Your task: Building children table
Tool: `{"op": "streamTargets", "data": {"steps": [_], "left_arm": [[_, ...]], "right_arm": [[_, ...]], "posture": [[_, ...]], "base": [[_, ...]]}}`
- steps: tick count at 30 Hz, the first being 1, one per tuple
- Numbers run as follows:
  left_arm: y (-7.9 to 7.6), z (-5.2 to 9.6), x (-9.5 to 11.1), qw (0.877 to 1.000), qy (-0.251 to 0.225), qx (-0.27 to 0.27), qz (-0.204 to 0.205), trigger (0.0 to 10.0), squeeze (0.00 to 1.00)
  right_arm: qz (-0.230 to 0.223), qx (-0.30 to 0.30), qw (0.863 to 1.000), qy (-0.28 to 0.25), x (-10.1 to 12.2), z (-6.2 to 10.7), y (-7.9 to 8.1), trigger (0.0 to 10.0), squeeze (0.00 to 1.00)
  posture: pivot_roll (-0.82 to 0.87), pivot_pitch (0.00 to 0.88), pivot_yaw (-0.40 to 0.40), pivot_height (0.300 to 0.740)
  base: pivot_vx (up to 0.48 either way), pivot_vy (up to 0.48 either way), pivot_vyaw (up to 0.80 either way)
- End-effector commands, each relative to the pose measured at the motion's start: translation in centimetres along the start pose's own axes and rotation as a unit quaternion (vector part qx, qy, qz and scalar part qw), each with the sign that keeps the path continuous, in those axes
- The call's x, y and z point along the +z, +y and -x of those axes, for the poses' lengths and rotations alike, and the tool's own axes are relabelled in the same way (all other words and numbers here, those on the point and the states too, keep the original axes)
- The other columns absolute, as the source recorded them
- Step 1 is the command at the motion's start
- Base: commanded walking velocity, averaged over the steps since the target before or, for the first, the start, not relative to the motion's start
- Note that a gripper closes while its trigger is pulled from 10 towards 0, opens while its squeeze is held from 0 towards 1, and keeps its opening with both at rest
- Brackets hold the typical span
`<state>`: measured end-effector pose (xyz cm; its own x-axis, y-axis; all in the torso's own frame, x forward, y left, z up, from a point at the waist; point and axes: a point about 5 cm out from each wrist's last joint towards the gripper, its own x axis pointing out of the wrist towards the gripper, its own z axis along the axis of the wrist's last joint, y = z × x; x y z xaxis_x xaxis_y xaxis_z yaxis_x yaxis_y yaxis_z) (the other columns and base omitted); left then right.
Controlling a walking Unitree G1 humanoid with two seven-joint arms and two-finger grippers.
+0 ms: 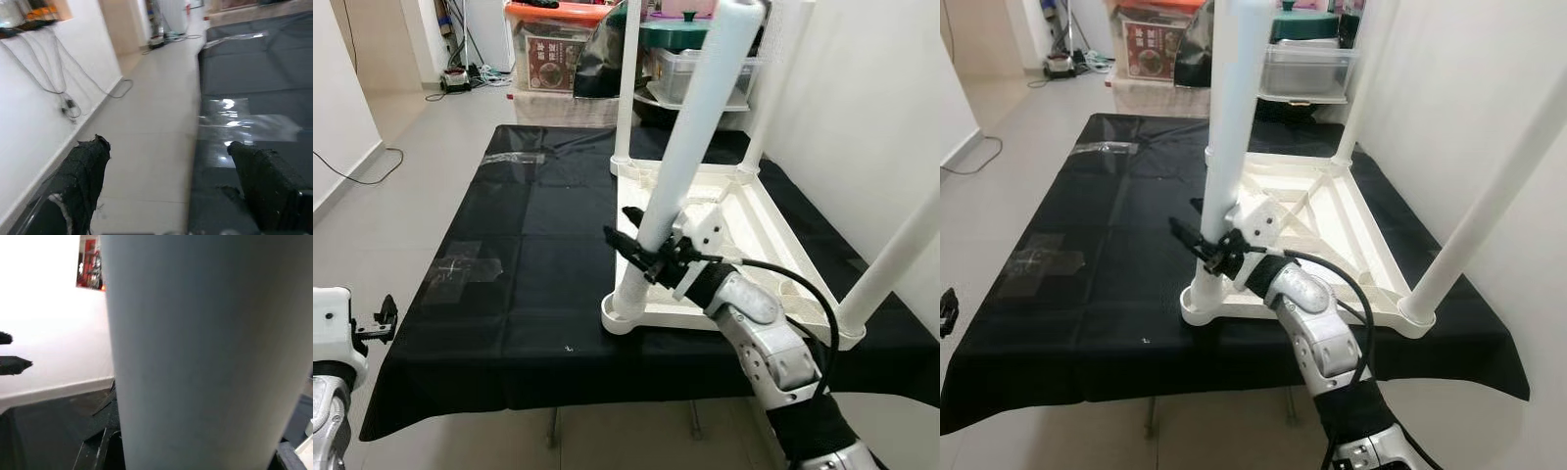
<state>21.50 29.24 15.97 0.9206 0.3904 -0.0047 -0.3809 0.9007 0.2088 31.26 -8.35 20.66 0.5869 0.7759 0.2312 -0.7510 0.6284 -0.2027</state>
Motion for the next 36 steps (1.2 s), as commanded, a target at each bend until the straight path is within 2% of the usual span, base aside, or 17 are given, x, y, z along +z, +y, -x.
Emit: {"op": "streamTargets", "data": {"steps": [1, 4, 12, 14, 17, 24, 29, 36], "left_arm": [[-0.8, 0.2, 0.0, 1.000, 0.001, -0.017, 0.008, 10.0, 0.00], [-1.4, 0.3, 0.0, 0.999, -0.001, -0.029, 0.016, 10.0, 0.00], [-1.5, 0.5, -0.1, 0.999, 0.000, -0.032, 0.017, 10.0, 0.00], [-1.6, 1.1, -0.3, 0.999, 0.003, -0.034, 0.021, 10.0, 0.00], [-1.5, 1.5, -0.5, 0.999, 0.006, -0.032, 0.025, 10.0, 0.00], [-1.5, 1.5, -0.6, 0.999, 0.010, -0.032, 0.032, 10.0, 0.00], [-1.5, 1.3, -0.6, 0.998, 0.011, -0.032, 0.044, 10.0, 0.00], [-1.6, 1.4, -0.6, 0.998, 0.012, -0.031, 0.051, 10.0, 0.00]], "right_arm": [[0.005, 0.020, 1.000, 0.018, -0.7, -0.4, 0.0, 0.0, 0.00], [0.002, 0.048, 0.999, 0.019, -0.2, -1.3, -0.5, 0.0, 0.00], [0.013, 0.072, 0.997, 0.023, -0.1, -1.7, -0.6, 0.0, 0.00], [0.024, 0.112, 0.992, 0.051, -0.8, -2.0, -1.2, 0.0, 0.00], [0.021, 0.128, 0.990, 0.063, -1.2, -2.1, -1.6, 0.0, 0.00], [-0.011, 0.132, 0.989, 0.067, -1.6, -1.8, -1.9, 0.0, 0.00], [-0.057, 0.156, 0.983, 0.079, -1.9, -0.8, -2.2, 0.0, 0.00], [-0.078, 0.168, 0.980, 0.070, -1.8, -0.8, -1.9, 0.0, 0.00]], "posture": [[0.08, 0.000, -0.078, 0.740], [0.09, 0.000, -0.095, 0.740], [0.10, 0.000, -0.101, 0.740], [0.13, 0.000, -0.136, 0.740], [0.13, 0.000, -0.136, 0.740], [0.13, 0.000, -0.136, 0.740], [0.12, 0.000, -0.135, 0.740], [0.12, 0.000, -0.132, 0.740]], "base": [[0.000, 0.000, 0.00], [0.000, 0.000, 0.00], [0.000, 0.000, 0.00], [0.000, 0.000, 0.00], [0.000, 0.000, 0.00], [0.000, 0.000, 0.00], [0.000, 0.000, 0.00], [0.000, 0.000, 0.00]]}}
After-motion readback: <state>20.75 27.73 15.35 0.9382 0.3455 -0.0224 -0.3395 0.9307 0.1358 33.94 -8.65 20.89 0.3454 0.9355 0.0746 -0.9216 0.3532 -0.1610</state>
